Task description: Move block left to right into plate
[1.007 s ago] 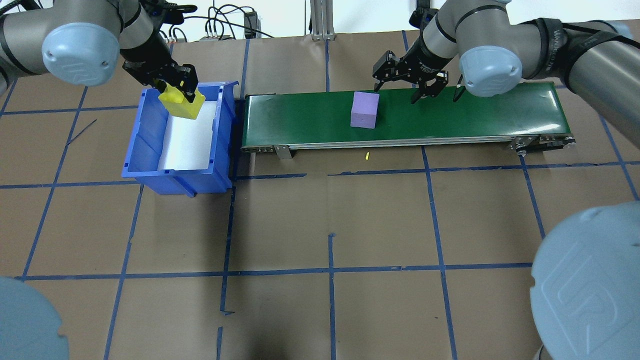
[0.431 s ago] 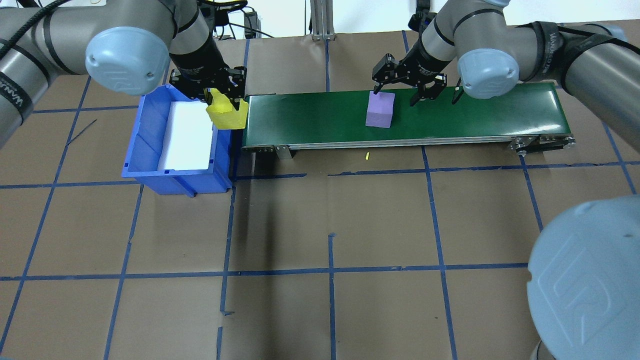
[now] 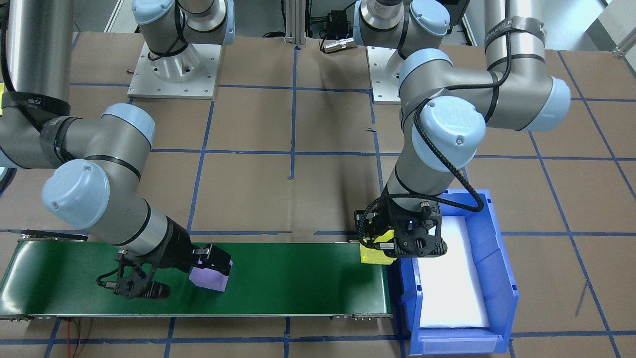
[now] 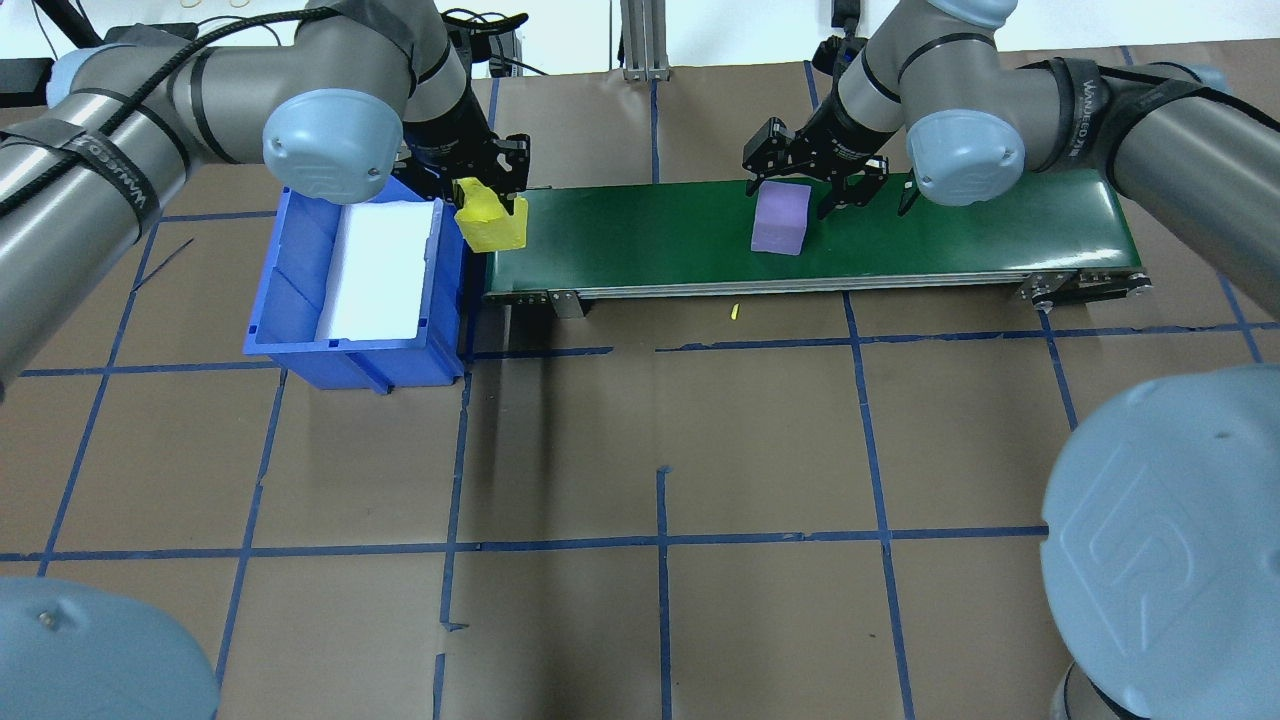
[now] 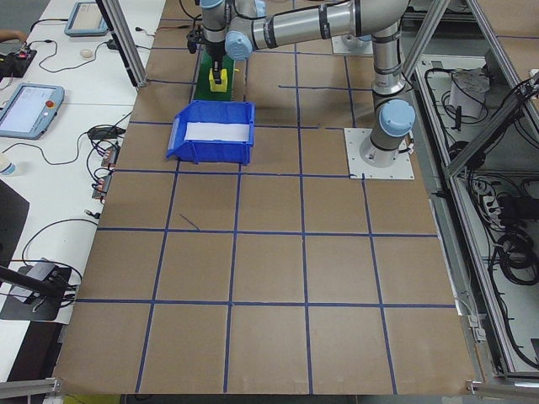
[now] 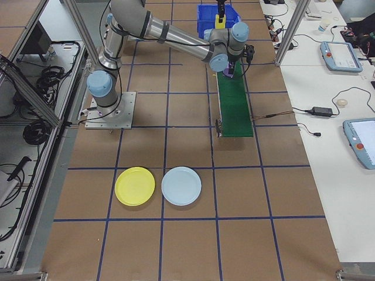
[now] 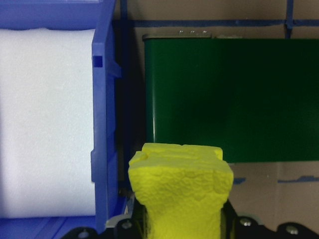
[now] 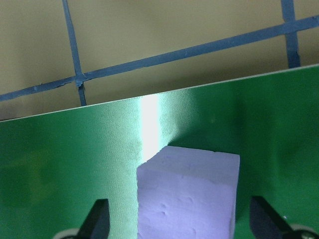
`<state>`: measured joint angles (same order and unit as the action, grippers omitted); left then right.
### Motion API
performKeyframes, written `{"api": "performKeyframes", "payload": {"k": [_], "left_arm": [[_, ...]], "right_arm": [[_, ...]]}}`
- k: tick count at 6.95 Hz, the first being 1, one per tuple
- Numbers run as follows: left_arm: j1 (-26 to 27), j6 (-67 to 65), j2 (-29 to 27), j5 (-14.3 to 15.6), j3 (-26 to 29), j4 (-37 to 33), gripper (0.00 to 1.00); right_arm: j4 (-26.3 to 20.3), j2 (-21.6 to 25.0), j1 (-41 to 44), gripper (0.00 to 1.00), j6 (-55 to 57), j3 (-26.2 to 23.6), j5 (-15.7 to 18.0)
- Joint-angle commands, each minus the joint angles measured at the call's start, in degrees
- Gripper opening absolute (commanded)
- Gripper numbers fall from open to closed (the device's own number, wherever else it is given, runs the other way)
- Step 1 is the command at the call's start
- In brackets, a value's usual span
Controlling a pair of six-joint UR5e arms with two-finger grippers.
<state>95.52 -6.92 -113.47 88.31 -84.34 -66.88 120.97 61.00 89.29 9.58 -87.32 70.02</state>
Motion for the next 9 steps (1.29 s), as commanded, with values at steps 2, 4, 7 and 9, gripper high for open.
{"api": "performKeyframes", "payload": {"k": [2,4,7,9], "left_arm": [[0.19,0.76,-4.03,0.20,0.05,6.56,0.48],[0.19,2.26,-5.18,0.37,-1.43,9.57,0.54],[0.19,2.17,-5.44,-0.06,-2.15,9.83,0.92],[0.45,2.70,-2.14,-0.15,-1.71,9.31,1.00]], "right_arm": [[2.25,-1.58,-0.09,0.54,-3.92,-0.57,5.17],[2.25,-0.89,-3.05,0.28,-18.38,0.22,10.03],[-3.00,7.17,-17.08,0.28,-50.59,-2.75,23.77],[-7.15,13.60,-30.07,0.28,-67.15,-6.61,27.00]]}}
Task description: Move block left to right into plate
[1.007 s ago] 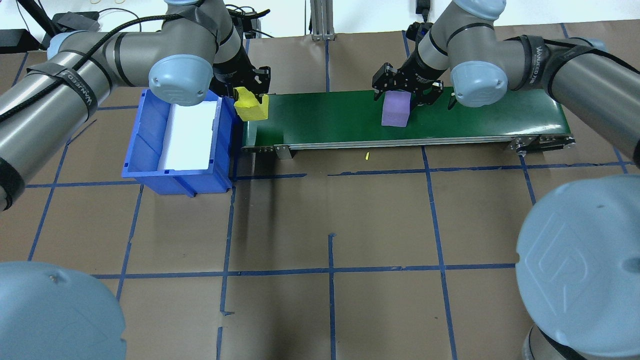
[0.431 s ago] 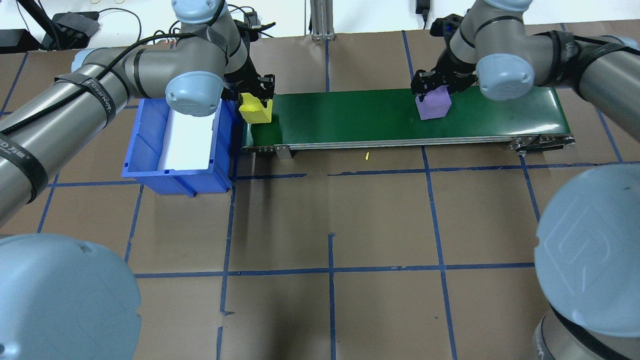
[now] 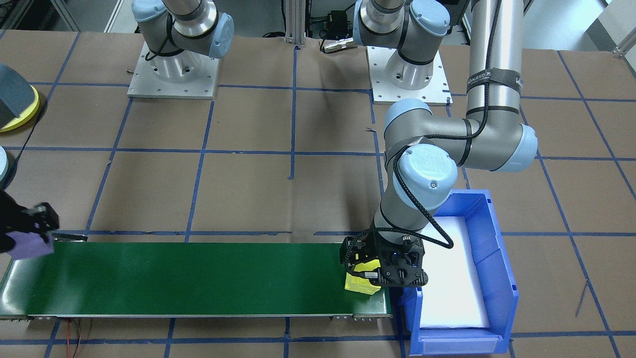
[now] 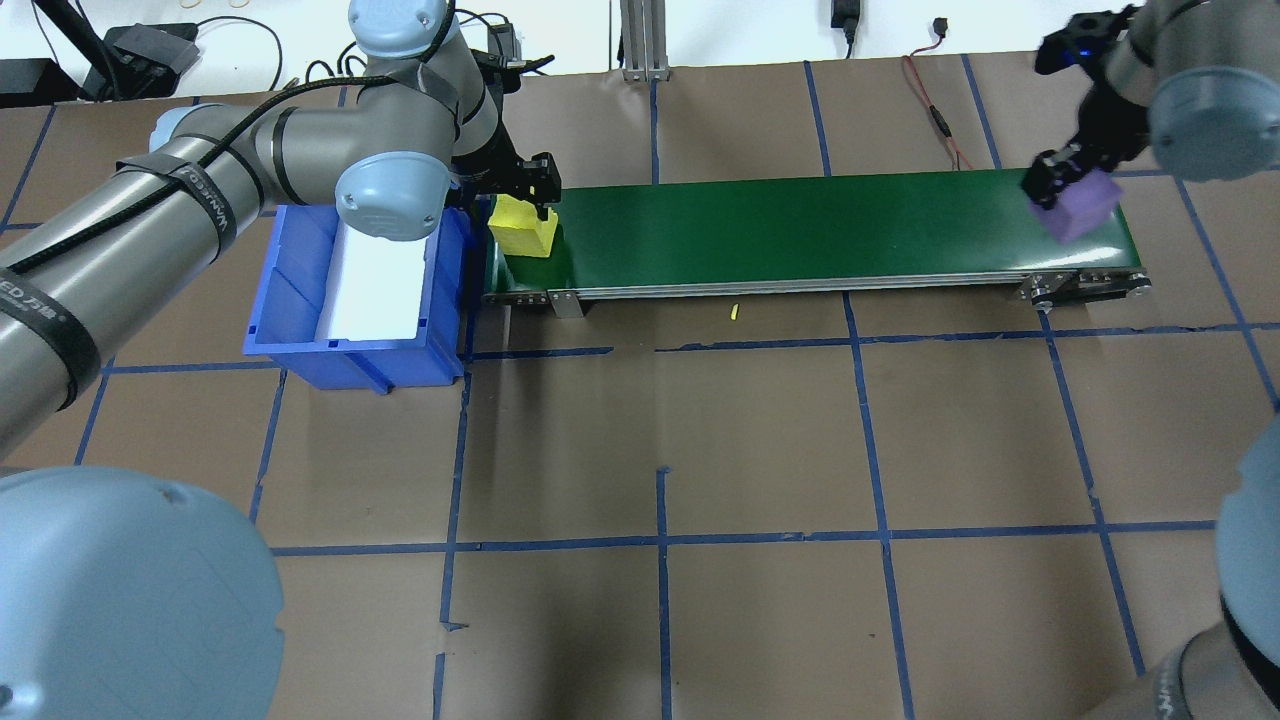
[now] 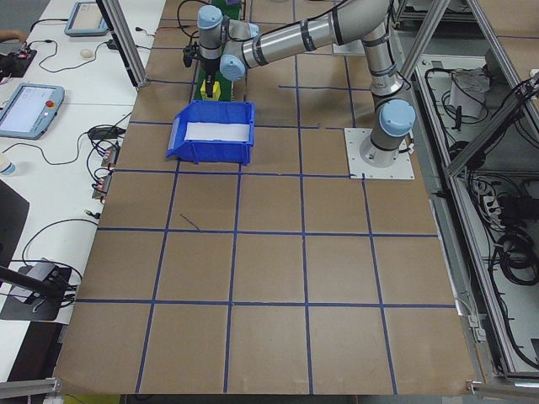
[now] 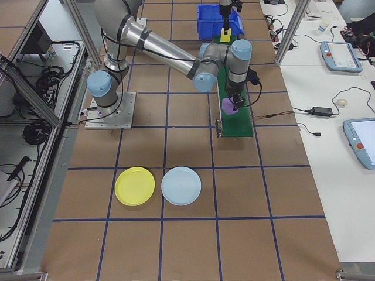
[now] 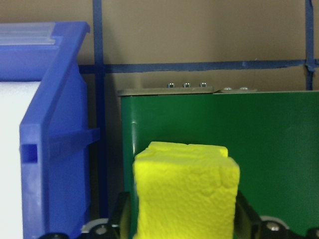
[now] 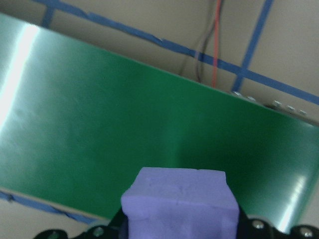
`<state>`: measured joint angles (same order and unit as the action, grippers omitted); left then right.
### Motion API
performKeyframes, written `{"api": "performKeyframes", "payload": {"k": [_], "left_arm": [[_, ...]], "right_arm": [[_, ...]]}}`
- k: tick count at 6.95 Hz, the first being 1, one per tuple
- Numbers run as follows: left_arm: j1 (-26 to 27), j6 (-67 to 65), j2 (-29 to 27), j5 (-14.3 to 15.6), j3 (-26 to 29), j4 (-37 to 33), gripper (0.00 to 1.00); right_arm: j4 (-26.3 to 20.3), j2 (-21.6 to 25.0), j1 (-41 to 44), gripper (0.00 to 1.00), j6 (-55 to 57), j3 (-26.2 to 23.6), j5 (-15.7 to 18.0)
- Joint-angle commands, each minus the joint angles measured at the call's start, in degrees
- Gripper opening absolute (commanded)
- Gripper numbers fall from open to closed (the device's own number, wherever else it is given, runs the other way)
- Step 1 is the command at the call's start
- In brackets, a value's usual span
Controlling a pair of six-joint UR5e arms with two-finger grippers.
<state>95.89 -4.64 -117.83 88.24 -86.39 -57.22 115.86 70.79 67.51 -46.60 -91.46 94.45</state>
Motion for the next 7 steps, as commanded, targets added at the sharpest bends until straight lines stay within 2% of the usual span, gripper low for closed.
{"api": "performKeyframes", "payload": {"k": [1,2,3,4,5,6,7], "left_arm": [[0.09,0.86,6.43,0.09,0.52,-3.04,1.00],[-0.52,0.86,11.43,0.53,1.13,-10.47,1.00],[-1.92,0.86,15.22,0.88,0.53,-14.81,1.00],[-6.63,1.47,18.48,0.97,0.26,-19.11,1.00],[-9.20,2.00,21.73,0.88,-0.35,-24.64,1.00],[-9.05,2.09,26.55,0.80,-1.57,-30.87,1.00],[-9.05,2.09,29.38,0.97,-2.19,-32.67,1.00]], "right_arm": [[-1.87,4.09,-16.28,0.28,-18.54,-5.27,2.58],[-0.91,4.10,-24.19,0.28,-23.92,-8.09,1.71],[0.40,3.75,-29.40,0.28,-29.11,-9.94,1.53],[2.50,2.96,-32.93,0.28,-33.08,-10.57,1.35],[3.66,0.78,-35.67,0.35,-35.29,-10.58,-2.04],[4.62,-2.20,-36.13,0.80,-35.75,-10.32,-6.52],[4.63,-3.45,-36.13,1.00,-35.58,-10.31,-6.73]]}}
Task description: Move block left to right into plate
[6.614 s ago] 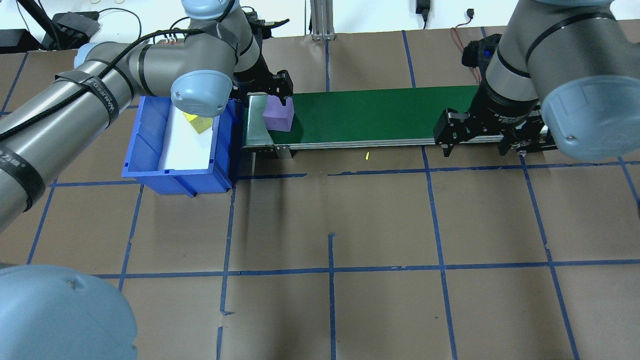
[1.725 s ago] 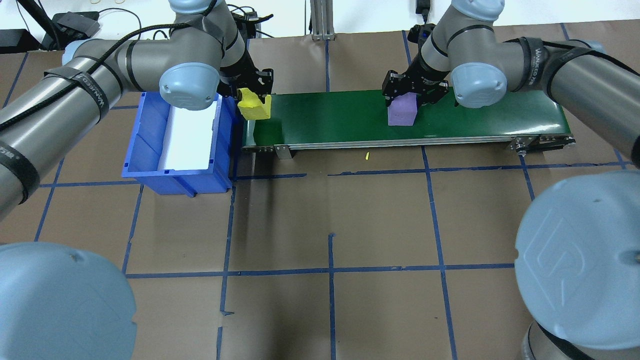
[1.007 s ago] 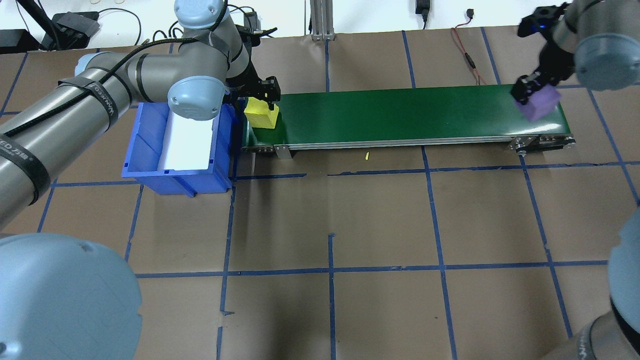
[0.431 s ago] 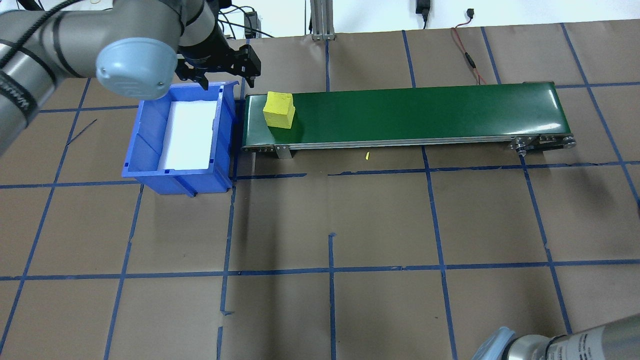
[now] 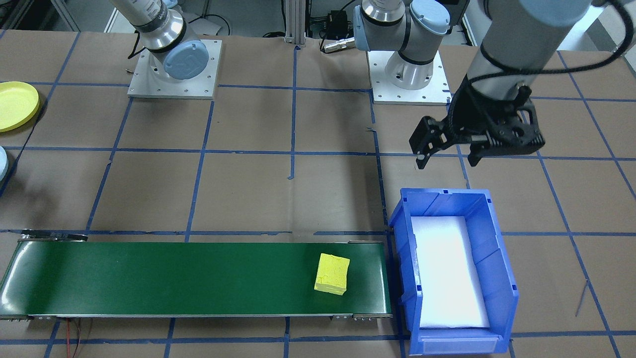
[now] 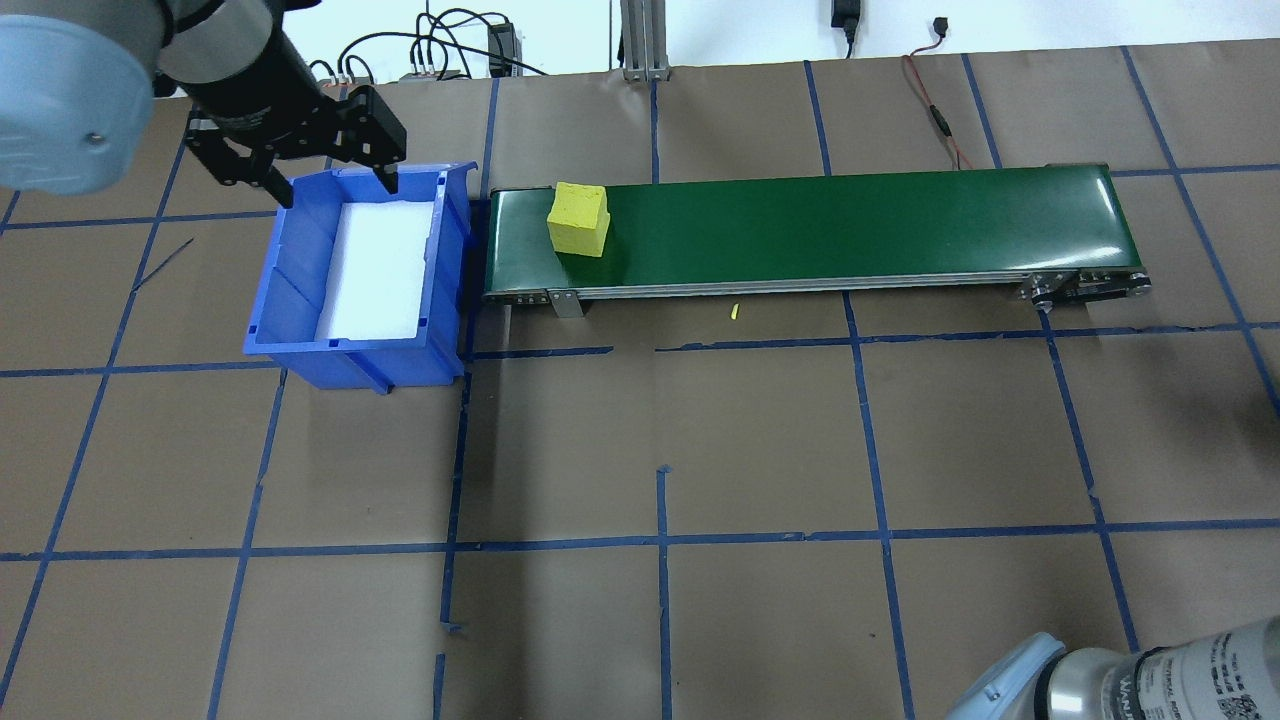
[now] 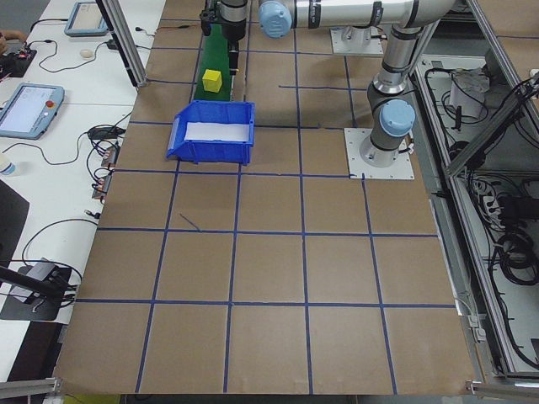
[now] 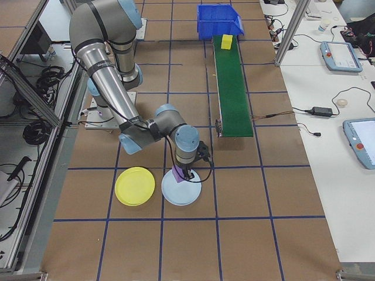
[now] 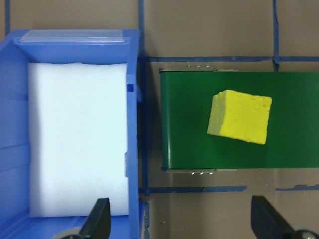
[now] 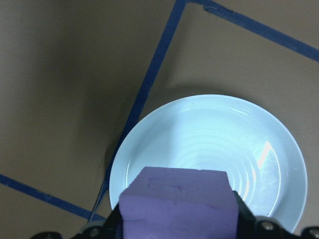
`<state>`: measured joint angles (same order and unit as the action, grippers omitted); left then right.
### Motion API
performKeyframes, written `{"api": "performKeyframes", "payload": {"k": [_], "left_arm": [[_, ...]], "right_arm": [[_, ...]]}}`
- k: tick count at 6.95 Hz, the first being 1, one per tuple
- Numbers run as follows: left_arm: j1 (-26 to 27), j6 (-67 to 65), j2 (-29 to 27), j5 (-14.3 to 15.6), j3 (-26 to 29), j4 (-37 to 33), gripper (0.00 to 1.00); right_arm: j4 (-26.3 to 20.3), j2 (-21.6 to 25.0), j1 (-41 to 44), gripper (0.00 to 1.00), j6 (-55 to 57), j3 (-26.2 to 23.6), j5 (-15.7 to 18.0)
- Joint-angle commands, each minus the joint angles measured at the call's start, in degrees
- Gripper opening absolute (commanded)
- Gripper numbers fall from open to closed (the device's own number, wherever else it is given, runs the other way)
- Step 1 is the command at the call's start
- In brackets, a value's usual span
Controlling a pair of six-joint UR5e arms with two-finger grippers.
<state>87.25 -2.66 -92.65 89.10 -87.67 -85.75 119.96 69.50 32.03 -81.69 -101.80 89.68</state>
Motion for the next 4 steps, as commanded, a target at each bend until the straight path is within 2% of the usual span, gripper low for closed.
{"api": "performKeyframes", "payload": {"k": [1,2,4], "left_arm": [[-0.24,0.72,5.45,1.06,-0.49,-8.86,1.00],[0.46,2.99,5.64,0.99,-0.84,-9.34,1.00],[0.73,7.76,6.77,1.42,-1.71,-9.26,1.00]], "right_arm": [[0.53,-2.09,-0.66,1.00,-0.40,0.28,-1.79],[0.45,-1.48,-0.74,1.00,0.04,0.37,-2.05],[-2.26,1.76,3.44,1.00,10.00,0.37,-2.67]]}}
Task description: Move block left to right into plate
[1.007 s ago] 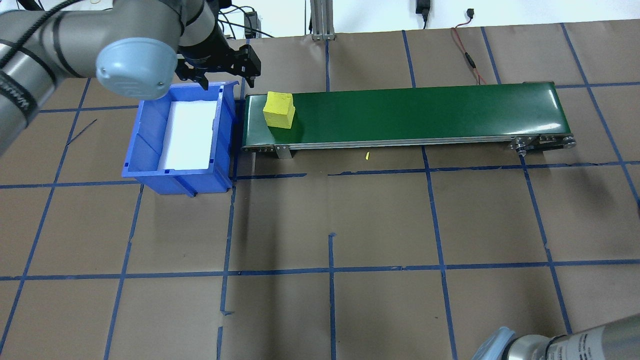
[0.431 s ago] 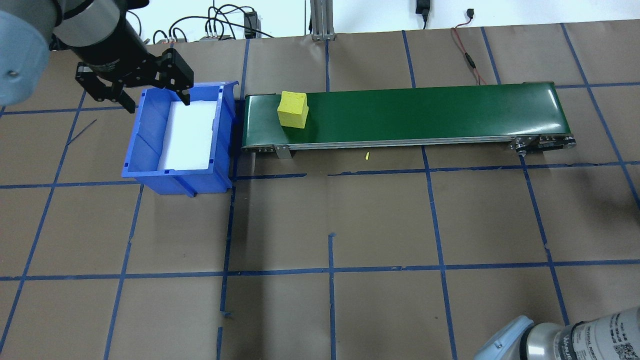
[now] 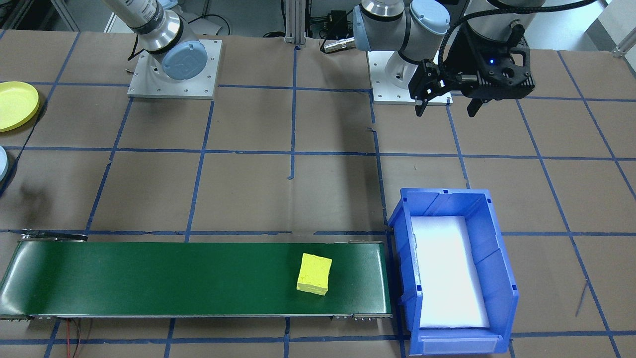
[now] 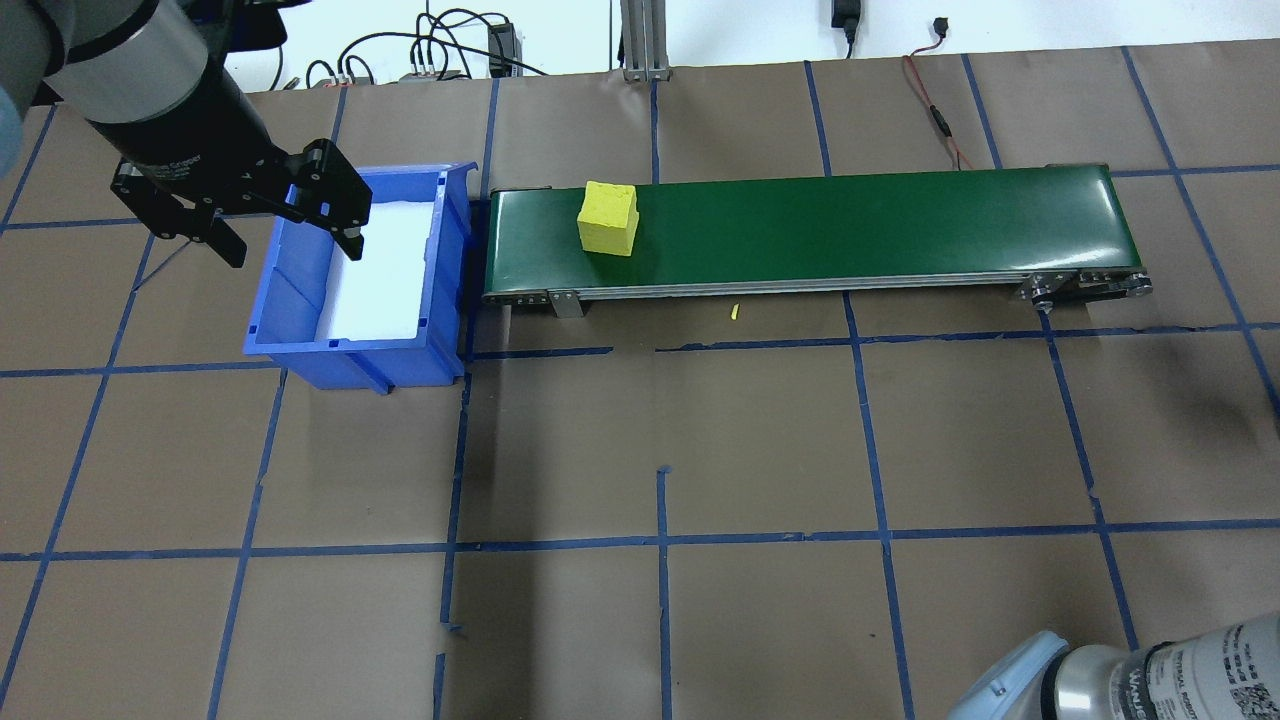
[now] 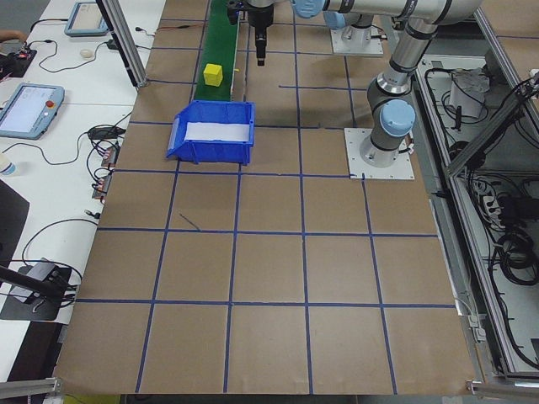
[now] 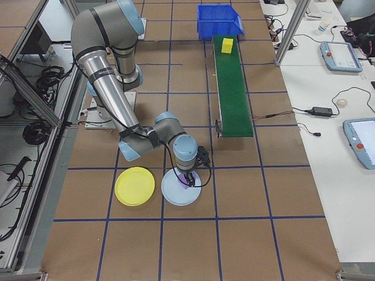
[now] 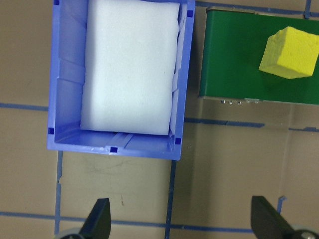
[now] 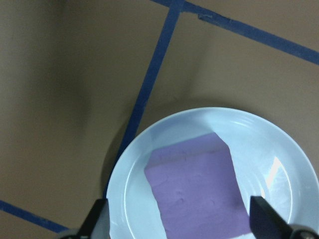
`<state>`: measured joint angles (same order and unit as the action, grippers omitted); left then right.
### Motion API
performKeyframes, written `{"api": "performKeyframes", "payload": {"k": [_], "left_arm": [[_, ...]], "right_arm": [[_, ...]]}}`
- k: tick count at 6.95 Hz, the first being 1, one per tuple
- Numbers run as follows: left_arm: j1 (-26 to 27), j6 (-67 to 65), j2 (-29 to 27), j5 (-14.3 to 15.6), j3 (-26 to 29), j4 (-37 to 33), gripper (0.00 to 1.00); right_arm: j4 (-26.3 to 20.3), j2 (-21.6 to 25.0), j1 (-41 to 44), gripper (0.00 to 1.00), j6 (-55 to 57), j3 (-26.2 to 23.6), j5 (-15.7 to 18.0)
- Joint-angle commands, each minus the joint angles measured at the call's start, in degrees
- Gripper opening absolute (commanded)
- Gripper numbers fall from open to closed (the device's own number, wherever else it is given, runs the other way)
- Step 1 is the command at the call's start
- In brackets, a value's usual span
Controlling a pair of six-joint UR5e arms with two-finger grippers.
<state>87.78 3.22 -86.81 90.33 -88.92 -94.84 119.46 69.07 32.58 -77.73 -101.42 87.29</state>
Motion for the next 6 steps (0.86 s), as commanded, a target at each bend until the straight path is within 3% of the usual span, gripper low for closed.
{"api": "performKeyframes", "payload": {"k": [1,2,3,4,6], "left_arm": [[0.03,1.88,0.94,-0.15,-0.38,0.44,1.00],[0.11,1.96,0.94,0.02,-0.20,0.44,1.00],[-0.41,1.88,0.94,0.03,0.49,0.62,1.00],[-0.59,2.05,0.94,0.11,0.07,0.97,1.00],[-0.50,2.23,0.76,0.02,-0.20,1.94,1.00]], "right_arm": [[-3.95,5.51,9.54,1.00,11.06,0.25,-0.19],[-6.58,7.55,14.39,1.00,16.94,0.51,-0.71],[-7.74,7.83,18.27,1.00,25.09,1.30,-3.50],[-7.66,7.75,23.70,1.00,32.48,1.48,-3.97],[-7.48,7.48,33.73,1.00,51.54,1.48,-8.87]]}}
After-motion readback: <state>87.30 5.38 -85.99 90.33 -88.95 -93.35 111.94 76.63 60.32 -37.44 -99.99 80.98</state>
